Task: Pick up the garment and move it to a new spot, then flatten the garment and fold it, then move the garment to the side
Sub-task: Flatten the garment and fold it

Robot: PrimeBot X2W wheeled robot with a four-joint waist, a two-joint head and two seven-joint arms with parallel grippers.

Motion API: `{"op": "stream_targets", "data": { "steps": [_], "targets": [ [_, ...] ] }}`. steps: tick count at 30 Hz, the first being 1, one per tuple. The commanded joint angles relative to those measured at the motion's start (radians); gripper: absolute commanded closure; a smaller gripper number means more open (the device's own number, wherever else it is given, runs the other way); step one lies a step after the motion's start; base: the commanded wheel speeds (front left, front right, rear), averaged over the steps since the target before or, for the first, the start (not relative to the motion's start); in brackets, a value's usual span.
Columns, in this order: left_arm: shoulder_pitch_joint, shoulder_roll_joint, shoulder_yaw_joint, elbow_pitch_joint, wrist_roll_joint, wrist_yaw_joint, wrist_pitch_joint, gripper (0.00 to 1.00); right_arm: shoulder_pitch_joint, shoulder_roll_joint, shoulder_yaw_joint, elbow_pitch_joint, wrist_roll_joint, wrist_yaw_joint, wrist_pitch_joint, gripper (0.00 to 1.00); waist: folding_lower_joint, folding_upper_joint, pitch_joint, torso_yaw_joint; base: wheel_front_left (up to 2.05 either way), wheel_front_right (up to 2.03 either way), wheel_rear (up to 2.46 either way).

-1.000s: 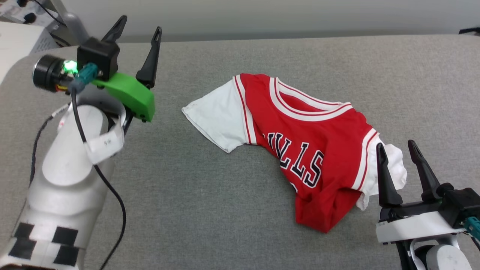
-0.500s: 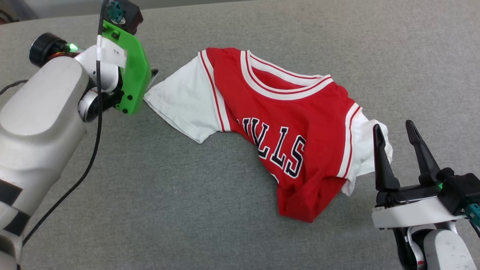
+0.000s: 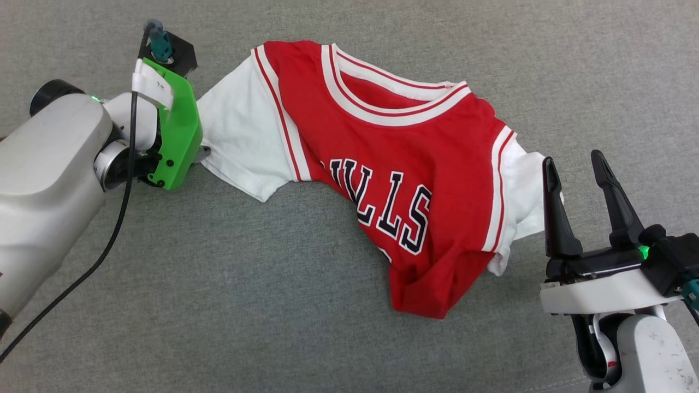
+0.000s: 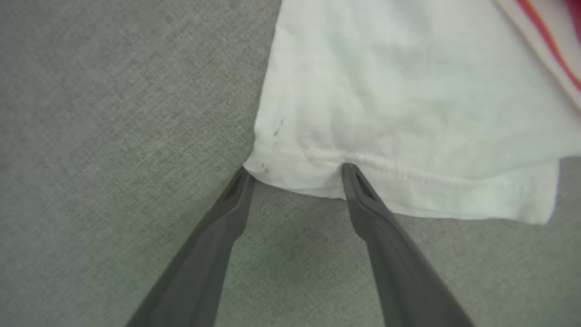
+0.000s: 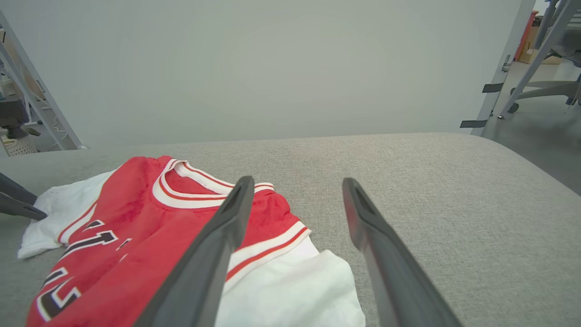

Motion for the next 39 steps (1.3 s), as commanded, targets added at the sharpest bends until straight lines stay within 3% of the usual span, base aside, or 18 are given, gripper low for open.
{"op": "stream_targets", "data": {
  "steps": [1,3,4,5,9,17,26,31,36,37,38,39],
  "targets": [
    [0.021,-0.007,-0.042,0.009,-0.003,-0.003,0.005,0.00,-0.021,-0.002,0.002,-0.003,0.011,-0.001,-0.005,0.00,0.0000,0.0000,0.016,-0.009,0.00,0.00,0.00],
    [0.017,-0.006,-0.068,-0.002,-0.007,-0.003,-0.006,0.00,-0.023,-0.002,0.002,-0.002,0.012,-0.001,-0.005,0.00,0.0000,0.0000,0.020,-0.008,0.00,0.00,0.00],
    [0.011,-0.003,-0.081,-0.009,0.001,-0.003,-0.018,0.93,-0.024,-0.002,0.000,-0.001,0.012,-0.001,-0.005,0.00,0.0000,0.0000,0.021,-0.006,0.00,0.00,0.00],
    [0.007,-0.001,-0.090,-0.014,0.013,-0.003,-0.029,1.00,-0.024,-0.002,-0.002,-0.001,0.012,-0.001,-0.005,0.00,0.0000,0.0000,0.020,-0.004,0.00,0.00,0.00],
    [-0.003,0.013,-0.107,-0.044,0.023,-0.003,-0.132,1.00,-0.018,-0.002,0.000,0.005,0.008,-0.001,-0.005,0.00,0.0000,0.0000,-0.002,0.009,0.00,0.00,0.00],
    [0.002,0.116,-0.115,-0.130,-0.009,-0.003,-0.348,1.00,0.024,-0.002,-0.030,0.012,-0.011,-0.001,-0.005,0.00,0.0000,0.0000,-0.070,0.074,0.00,0.00,0.00],
    [0.083,0.228,-0.112,-0.061,-0.132,-0.003,-0.364,1.00,0.034,-0.002,-0.032,0.022,-0.028,-0.001,-0.005,0.00,0.0000,0.0000,-0.113,0.130,0.00,0.00,0.00],
    [0.163,0.233,-0.112,0.061,-0.206,-0.003,-0.363,1.00,0.041,-0.002,-0.025,0.021,-0.033,-0.001,-0.005,0.00,0.0000,0.0000,-0.116,0.113,0.00,0.00,0.00],
    [0.231,0.191,-0.112,0.160,-0.240,-0.003,-0.399,1.00,0.056,-0.002,-0.038,0.022,-0.038,-0.001,-0.005,0.00,0.0000,0.0000,-0.121,0.098,0.00,0.00,0.00],
    [0.240,0.176,-0.111,0.178,-0.242,-0.003,-0.418,0.82,0.059,-0.002,-0.042,0.023,-0.039,-0.001,-0.005,0.00,0.0000,0.0000,-0.126,0.098,0.00,0.00,0.00],
    [0.244,0.165,-0.111,0.191,-0.236,-0.003,-0.439,0.00,0.060,-0.002,-0.047,0.022,-0.040,-0.001,-0.005,0.00,0.0000,0.0000,-0.129,0.098,0.00,0.00,0.00],
    [0.246,0.152,-0.108,0.211,-0.227,-0.002,-0.478,0.00,0.061,-0.002,-0.054,0.021,-0.043,-0.001,-0.005,0.00,0.0000,0.0000,-0.137,0.100,0.00,0.00,0.00]
  ]
}}
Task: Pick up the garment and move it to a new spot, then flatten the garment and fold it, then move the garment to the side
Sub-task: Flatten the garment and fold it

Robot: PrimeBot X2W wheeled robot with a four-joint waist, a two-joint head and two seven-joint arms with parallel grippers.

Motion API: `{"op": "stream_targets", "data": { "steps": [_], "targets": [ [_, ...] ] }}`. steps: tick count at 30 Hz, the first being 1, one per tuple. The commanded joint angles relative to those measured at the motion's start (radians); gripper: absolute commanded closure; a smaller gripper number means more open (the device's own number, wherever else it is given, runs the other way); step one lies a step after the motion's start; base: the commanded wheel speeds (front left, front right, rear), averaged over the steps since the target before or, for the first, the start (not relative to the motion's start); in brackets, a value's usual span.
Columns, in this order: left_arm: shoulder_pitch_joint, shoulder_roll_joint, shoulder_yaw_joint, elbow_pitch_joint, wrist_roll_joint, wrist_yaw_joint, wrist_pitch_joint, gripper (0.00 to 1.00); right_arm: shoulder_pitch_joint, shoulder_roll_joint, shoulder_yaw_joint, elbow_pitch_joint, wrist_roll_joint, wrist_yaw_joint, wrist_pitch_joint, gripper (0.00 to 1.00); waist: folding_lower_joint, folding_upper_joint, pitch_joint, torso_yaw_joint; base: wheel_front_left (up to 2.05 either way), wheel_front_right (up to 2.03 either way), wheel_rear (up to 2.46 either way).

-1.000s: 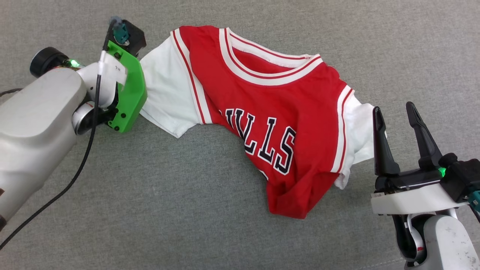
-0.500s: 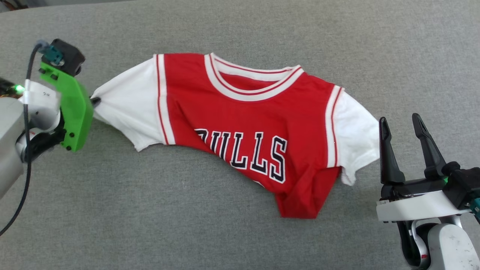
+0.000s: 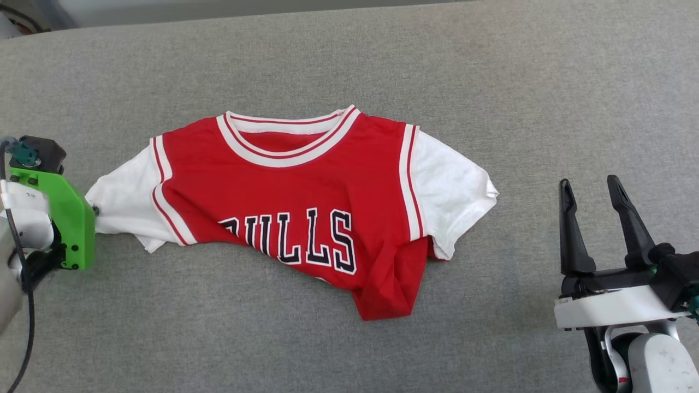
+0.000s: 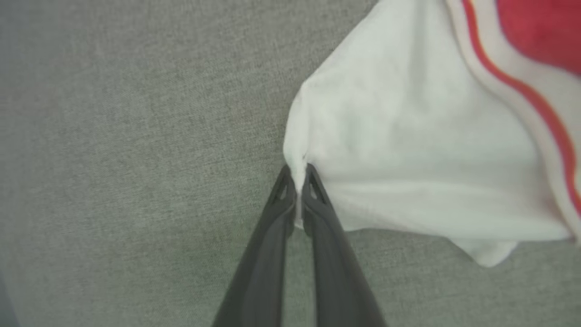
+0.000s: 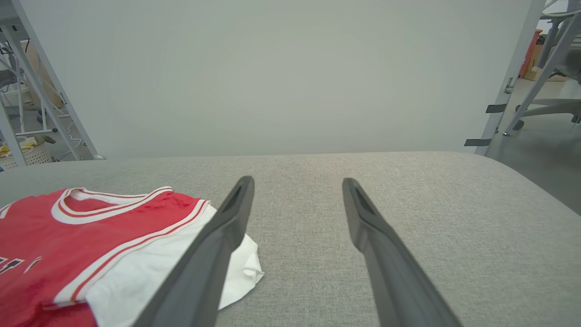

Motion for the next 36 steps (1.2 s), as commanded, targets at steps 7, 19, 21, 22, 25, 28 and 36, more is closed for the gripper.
{"op": "stream_targets", "data": {
  "steps": [7,19,21,22,25,28,36],
  "targets": [
    [0.033,-0.108,0.016,0.084,0.087,0.040,-0.314,0.00,0.012,-0.002,-0.064,-0.026,-0.057,-0.001,-0.005,0.00,0.0000,0.0000,-0.086,0.044,0.00,0.00,0.00],
    [0.211,-0.149,0.410,-0.186,0.287,0.303,-0.525,0.00,-0.106,-0.134,-0.090,-0.052,-0.115,-0.001,-0.005,0.00,0.0000,0.0000,-0.172,0.119,0.00,0.00,0.00],
    [0.311,-0.154,0.542,-0.303,0.377,0.363,-0.525,0.00,-0.135,-0.180,-0.070,-0.018,-0.090,-0.001,-0.005,0.00,0.0000,0.0000,-0.178,0.127,0.00,0.00,0.00],
    [0.361,-0.158,0.597,-0.356,0.423,0.386,-0.525,0.00,-0.150,-0.201,-0.061,-0.002,-0.077,-0.001,-0.005,0.00,0.0000,0.0000,-0.180,0.130,0.00,0.00,0.00],
    [0.531,-0.189,0.755,-0.519,0.575,0.455,-0.525,0.00,-0.202,-0.281,-0.015,0.067,-0.030,-0.001,0.002,0.00,0.0000,0.0000,-0.181,0.143,0.00,0.00,0.00],
    [0.657,-0.238,0.876,-0.639,0.691,0.482,-0.525,0.00,-0.265,-0.362,0.051,0.102,0.039,-0.001,0.066,0.00,0.0000,0.0000,-0.174,0.155,0.00,0.00,0.00],
    [0.840,-0.414,1.047,-0.775,0.902,0.413,-0.525,0.00,-0.420,-0.602,0.332,0.139,0.297,-0.001,0.379,0.00,0.0000,0.0000,-0.147,0.188,0.00,0.00,0.00]
  ]
}}
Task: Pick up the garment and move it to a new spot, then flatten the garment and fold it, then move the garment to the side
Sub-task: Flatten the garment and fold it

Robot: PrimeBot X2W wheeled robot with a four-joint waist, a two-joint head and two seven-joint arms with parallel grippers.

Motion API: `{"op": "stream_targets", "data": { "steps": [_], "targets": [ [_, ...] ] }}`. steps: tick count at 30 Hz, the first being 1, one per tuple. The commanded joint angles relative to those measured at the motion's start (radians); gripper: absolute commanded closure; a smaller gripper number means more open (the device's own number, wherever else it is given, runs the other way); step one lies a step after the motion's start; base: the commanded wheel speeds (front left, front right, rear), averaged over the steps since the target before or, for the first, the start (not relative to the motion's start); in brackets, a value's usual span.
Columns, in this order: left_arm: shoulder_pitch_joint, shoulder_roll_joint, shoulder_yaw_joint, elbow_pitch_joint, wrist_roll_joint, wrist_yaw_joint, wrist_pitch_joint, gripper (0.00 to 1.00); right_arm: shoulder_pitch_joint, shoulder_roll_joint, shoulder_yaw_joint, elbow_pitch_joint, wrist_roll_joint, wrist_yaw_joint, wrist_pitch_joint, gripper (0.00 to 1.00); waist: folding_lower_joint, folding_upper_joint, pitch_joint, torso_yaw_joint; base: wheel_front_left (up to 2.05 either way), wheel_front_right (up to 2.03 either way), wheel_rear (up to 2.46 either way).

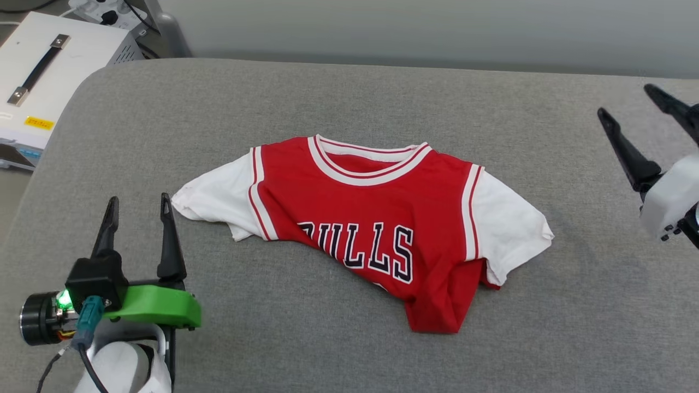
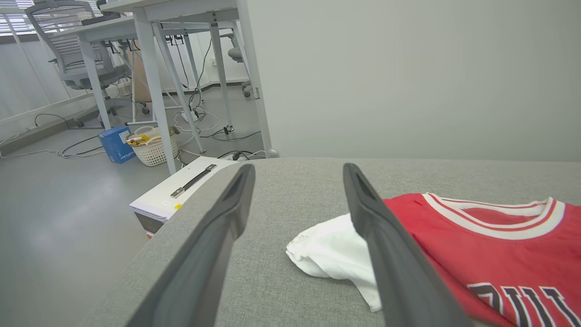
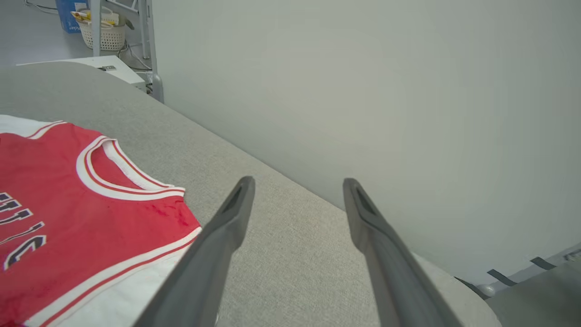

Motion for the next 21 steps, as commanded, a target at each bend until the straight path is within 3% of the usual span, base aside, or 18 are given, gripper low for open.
{"op": "stream_targets", "data": {
  "steps": [1,5,11,15,21],
  "targets": [
    [0.024,-0.030,0.023,-0.013,0.033,-0.020,-0.006,0.00,-0.030,-0.035,0.056,0.009,0.055,-0.001,0.071,0.00,0.0000,0.0000,0.013,0.013,0.00,0.00,0.00],
    [0.049,-0.100,0.080,-0.023,0.094,-0.073,-0.006,0.00,-0.093,-0.119,0.216,0.017,0.185,-0.001,0.276,0.00,0.0000,0.0000,0.031,0.024,0.00,0.00,0.00],
    [0.047,-0.175,0.135,-0.006,0.165,-0.148,-0.006,0.00,-0.161,-0.151,0.368,0.046,0.313,-0.001,0.525,0.00,0.0000,0.0000,0.067,0.043,0.00,0.00,0.00],
    [0.027,-0.213,0.160,-0.002,0.205,-0.185,-0.006,0.00,-0.213,-0.148,0.444,0.100,0.330,-0.001,0.596,0.00,0.0000,0.0000,0.098,0.061,0.00,0.00,0.00],
    [-0.007,-0.252,0.193,0.005,0.246,-0.230,-0.006,0.00,-0.283,-0.095,0.533,0.234,0.320,-0.001,0.591,0.00,0.0000,0.0000,0.148,0.083,0.00,0.00,0.00]
  ]
}}
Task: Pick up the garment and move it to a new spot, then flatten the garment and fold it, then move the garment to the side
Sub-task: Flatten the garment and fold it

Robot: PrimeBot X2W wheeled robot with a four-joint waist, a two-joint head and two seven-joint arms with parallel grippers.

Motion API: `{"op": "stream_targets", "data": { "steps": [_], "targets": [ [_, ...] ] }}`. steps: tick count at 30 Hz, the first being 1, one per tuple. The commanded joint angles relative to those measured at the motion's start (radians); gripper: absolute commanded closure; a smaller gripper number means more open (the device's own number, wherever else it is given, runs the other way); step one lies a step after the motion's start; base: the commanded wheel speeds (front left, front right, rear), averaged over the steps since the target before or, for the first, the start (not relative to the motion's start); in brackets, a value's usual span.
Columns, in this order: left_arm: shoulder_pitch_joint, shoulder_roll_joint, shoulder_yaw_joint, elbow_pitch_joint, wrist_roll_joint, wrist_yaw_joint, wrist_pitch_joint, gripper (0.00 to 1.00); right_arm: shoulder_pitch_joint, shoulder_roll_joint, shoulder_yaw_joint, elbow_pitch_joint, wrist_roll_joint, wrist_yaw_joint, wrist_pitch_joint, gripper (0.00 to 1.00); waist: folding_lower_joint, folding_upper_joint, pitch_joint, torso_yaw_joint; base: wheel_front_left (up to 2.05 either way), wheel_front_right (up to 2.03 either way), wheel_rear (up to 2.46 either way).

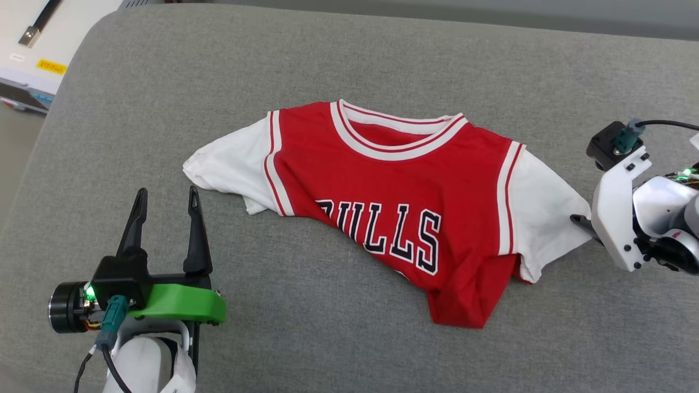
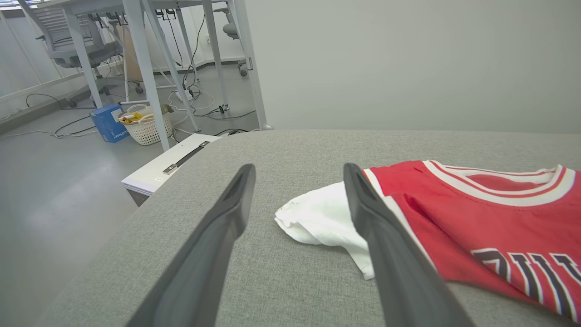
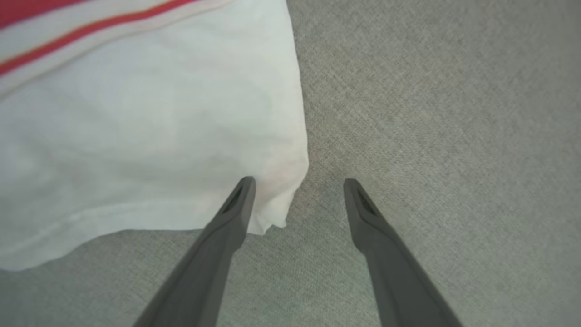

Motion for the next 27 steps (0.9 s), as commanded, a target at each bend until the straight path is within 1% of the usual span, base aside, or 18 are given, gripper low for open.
{"op": "stream_targets", "data": {
  "steps": [1,6,9,11,12,16,18,21,25,27],
  "targets": [
    [-0.027,-0.012,0.007,0.003,0.017,-0.012,-0.006,0.00,-0.020,0.016,0.026,0.036,-0.008,-0.001,-0.010,0.00,0.0000,0.0000,0.032,0.021,0.00,0.00,0.00],
    [-0.046,-0.036,0.027,0.012,0.041,-0.035,-0.006,0.00,-0.019,0.052,0.127,0.141,-0.002,-0.001,-0.030,0.00,0.0000,0.0000,0.050,0.033,0.00,0.00,0.00],
    [-0.050,-0.046,0.040,0.017,0.051,-0.046,-0.006,0.00,-0.006,0.068,0.172,0.189,0.032,-0.001,-0.056,0.00,0.0000,0.0000,0.049,0.034,0.00,0.00,0.00],
    [-0.048,-0.049,0.052,0.020,0.057,-0.051,-0.006,0.00,-0.010,0.075,0.195,0.205,0.042,-0.001,-0.091,0.72,0.0000,0.0000,0.041,0.028,0.00,0.00,0.00],
    [-0.046,-0.049,0.057,0.022,0.059,-0.053,-0.006,0.00,-0.013,0.077,0.201,0.210,0.046,-0.001,-0.114,1.00,0.0000,0.0000,0.037,0.025,0.00,0.00,0.00],
    [-0.043,-0.041,0.080,0.035,0.071,-0.070,-0.006,0.00,-0.038,0.073,0.212,0.226,0.055,-0.001,-0.231,1.00,0.0000,0.0000,0.000,0.003,0.00,0.00,0.00],
    [-0.046,-0.031,0.090,0.042,0.076,-0.082,-0.006,0.00,-0.057,0.058,0.216,0.226,0.034,-0.001,-0.291,1.00,0.0000,0.0000,-0.022,-0.008,0.00,0.00,0.00],
    [-0.056,-0.014,0.102,0.057,0.076,-0.104,-0.006,0.00,-0.059,0.038,0.189,0.227,0.056,-0.001,-0.365,1.00,0.0000,0.0000,-0.058,-0.029,0.00,0.00,0.00],
    [-0.085,0.015,0.111,0.084,0.068,-0.138,-0.006,0.00,-0.051,-0.008,0.164,0.219,0.051,-0.001,-0.425,1.00,0.0000,0.0000,-0.090,-0.056,0.00,0.00,0.00],
    [-0.110,0.043,0.106,0.097,0.075,-0.153,-0.006,0.00,-0.039,-0.027,0.149,0.209,0.054,-0.001,-0.441,1.00,0.0000,0.0000,-0.099,-0.069,0.00,0.00,0.00]
  ]
}}
